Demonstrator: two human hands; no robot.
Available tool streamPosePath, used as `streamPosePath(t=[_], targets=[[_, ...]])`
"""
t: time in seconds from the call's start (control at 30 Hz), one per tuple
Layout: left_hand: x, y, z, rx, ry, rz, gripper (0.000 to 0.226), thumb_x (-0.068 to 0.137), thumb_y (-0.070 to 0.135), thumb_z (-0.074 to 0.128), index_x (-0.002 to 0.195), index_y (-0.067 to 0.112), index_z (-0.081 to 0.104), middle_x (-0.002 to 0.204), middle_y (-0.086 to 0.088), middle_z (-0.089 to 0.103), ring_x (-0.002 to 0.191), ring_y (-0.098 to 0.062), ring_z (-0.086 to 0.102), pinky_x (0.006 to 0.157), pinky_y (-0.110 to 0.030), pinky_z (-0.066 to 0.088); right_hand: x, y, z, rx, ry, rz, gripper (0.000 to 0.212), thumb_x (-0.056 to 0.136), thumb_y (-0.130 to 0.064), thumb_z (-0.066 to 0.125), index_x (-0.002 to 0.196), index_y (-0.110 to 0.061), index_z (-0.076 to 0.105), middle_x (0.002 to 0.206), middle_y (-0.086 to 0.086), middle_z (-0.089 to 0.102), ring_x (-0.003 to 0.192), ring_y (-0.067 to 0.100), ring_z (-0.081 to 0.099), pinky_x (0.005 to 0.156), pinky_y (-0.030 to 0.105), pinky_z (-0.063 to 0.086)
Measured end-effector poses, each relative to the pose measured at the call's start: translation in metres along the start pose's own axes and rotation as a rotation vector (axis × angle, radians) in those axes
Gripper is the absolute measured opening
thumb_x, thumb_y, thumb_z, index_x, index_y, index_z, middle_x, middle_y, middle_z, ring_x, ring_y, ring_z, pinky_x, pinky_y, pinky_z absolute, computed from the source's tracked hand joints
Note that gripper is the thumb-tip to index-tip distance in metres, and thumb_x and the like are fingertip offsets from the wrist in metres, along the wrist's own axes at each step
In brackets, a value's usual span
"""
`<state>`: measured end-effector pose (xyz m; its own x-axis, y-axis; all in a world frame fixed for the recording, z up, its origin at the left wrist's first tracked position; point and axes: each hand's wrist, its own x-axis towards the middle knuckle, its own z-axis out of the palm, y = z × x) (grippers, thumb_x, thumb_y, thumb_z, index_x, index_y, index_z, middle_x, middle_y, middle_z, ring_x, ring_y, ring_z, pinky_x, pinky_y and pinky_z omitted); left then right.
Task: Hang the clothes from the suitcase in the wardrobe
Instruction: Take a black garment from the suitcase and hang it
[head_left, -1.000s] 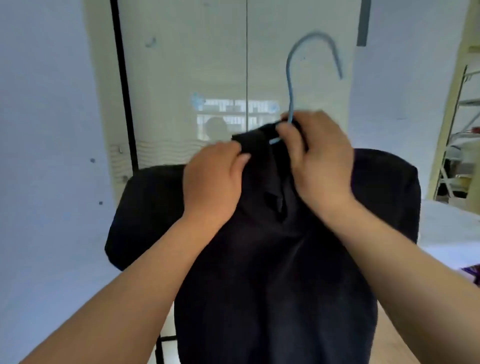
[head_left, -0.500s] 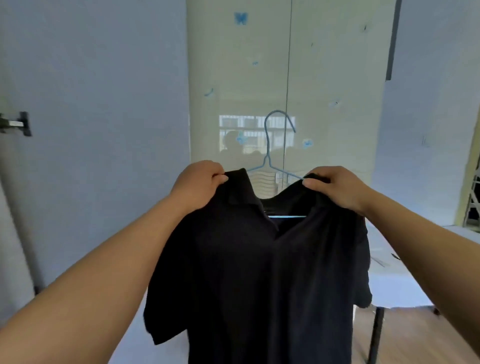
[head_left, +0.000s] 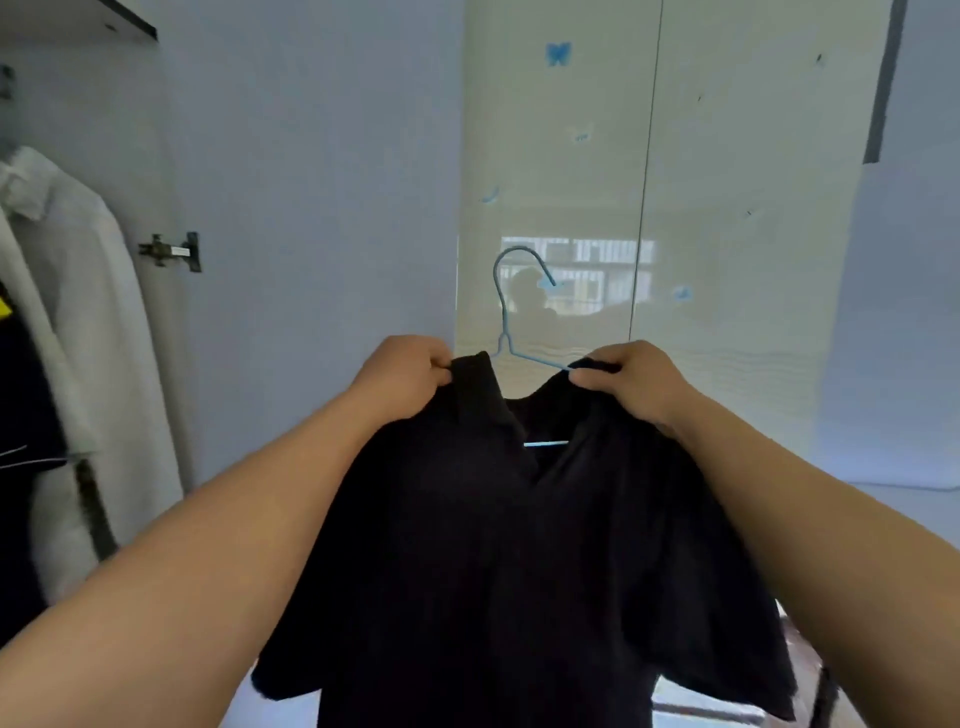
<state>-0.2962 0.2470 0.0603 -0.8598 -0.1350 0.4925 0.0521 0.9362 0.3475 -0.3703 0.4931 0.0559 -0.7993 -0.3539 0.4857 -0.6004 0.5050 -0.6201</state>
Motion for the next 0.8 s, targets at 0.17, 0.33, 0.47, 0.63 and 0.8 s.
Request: streamPosePath(t=[0.17, 0.33, 0.47, 0.63, 0.8], targets=[[-0.010, -0.004, -0.022, -0.251, 0.134, -0.087, 0.010, 0.089, 0.015, 0.065, 0.080, 0.013, 0.065, 0.082, 0.004, 0.060, 0.081, -0.012, 0.054, 0.064, -0.015, 0.042, 0.004, -0.015, -0.008, 0.074, -0.083, -0.042, 0.016, 0.089, -0.030, 0.066, 0.087, -0.015, 0.074, 0.085, 0.002, 0.073, 0.077, 0.015, 0.067, 0.064, 0.020, 0.048], [-0.031, 0.017, -0.027, -1.156, 0.131, -0.007, 0.014, 0.089, 0.005, 0.063, 0.076, 0.011, 0.062, 0.093, -0.005, 0.071, 0.098, -0.019, 0.067, 0.094, -0.033, 0.052, 0.011, -0.009, -0.010, -0.023, 0.103, -0.045, 0.025, 0.092, -0.029, 0.062, 0.093, -0.006, 0.072, 0.093, 0.011, 0.070, 0.089, 0.024, 0.062, 0.079, 0.032, 0.048], [-0.034, 0.017, -0.030, -0.582, 0.157, -0.029, 0.011, 0.087, 0.017, 0.069, 0.098, 0.017, 0.067, 0.107, 0.007, 0.067, 0.106, -0.007, 0.061, 0.101, -0.028, 0.044, 0.002, 0.006, -0.010, 0.017, 0.156, -0.114, 0.021, 0.092, -0.029, 0.062, 0.095, -0.011, 0.072, 0.093, 0.002, 0.069, 0.093, 0.020, 0.062, 0.080, 0.027, 0.043], [-0.029, 0.029, -0.011, -0.049, 0.004, -0.135, 0.032, 0.096, 0.043, 0.051, 0.103, 0.013, 0.062, 0.103, -0.001, 0.062, 0.100, -0.018, 0.057, 0.075, -0.025, 0.040, -0.002, -0.004, -0.010, -0.012, 0.192, -0.248, 0.024, 0.092, -0.033, 0.060, 0.105, -0.015, 0.070, 0.100, -0.003, 0.061, 0.095, 0.011, 0.051, 0.082, 0.020, 0.032], [-0.031, 0.033, 0.002, 0.003, 0.156, -0.126, 0.030, 0.098, 0.033, 0.050, 0.071, 0.019, 0.052, 0.076, 0.003, 0.054, 0.079, -0.019, 0.051, 0.059, -0.026, 0.034, 0.004, 0.004, -0.019, 0.236, 0.138, -0.097, 0.018, 0.090, -0.028, 0.064, 0.085, -0.013, 0.072, 0.084, 0.002, 0.068, 0.076, 0.012, 0.060, 0.070, 0.025, 0.047]])
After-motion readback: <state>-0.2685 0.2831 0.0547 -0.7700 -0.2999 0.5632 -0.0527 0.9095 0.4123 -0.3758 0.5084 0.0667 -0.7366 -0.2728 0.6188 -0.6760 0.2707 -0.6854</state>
